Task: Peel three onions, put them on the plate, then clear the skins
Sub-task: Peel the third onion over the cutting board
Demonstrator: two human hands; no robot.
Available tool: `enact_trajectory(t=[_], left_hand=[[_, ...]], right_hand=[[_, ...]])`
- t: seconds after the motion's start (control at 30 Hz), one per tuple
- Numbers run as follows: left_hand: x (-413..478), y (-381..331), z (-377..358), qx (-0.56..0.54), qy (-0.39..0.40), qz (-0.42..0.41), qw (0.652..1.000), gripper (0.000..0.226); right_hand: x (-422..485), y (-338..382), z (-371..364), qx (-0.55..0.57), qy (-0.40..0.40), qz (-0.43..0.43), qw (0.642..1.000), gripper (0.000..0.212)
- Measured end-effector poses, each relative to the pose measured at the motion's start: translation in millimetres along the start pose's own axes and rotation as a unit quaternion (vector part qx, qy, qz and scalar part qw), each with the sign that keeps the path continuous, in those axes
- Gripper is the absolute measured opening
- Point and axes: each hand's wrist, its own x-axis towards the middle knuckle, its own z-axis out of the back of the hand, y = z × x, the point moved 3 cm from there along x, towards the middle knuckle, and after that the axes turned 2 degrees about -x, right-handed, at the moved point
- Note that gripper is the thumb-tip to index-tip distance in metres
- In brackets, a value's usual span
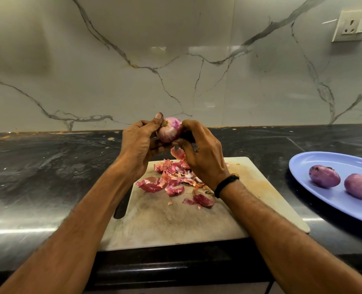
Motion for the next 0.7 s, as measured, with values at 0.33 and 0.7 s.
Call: enact_trajectory(t=[0.33, 0.7], left_hand=[[1.6, 2.6, 0.9, 0.007, -0.003, -0.008, 1.0, 0.028], [1.7, 1.2, 0.6, -0.021, -0.008, -0.003, 1.0, 0.02]], right_hand=[[-0.4, -1.3, 0.3, -0.021, 0.01, 0.013, 1.0, 0.034], [-0.4, -2.3, -0.3, -0.027, 0.001, -0.031, 0.999, 0.007]])
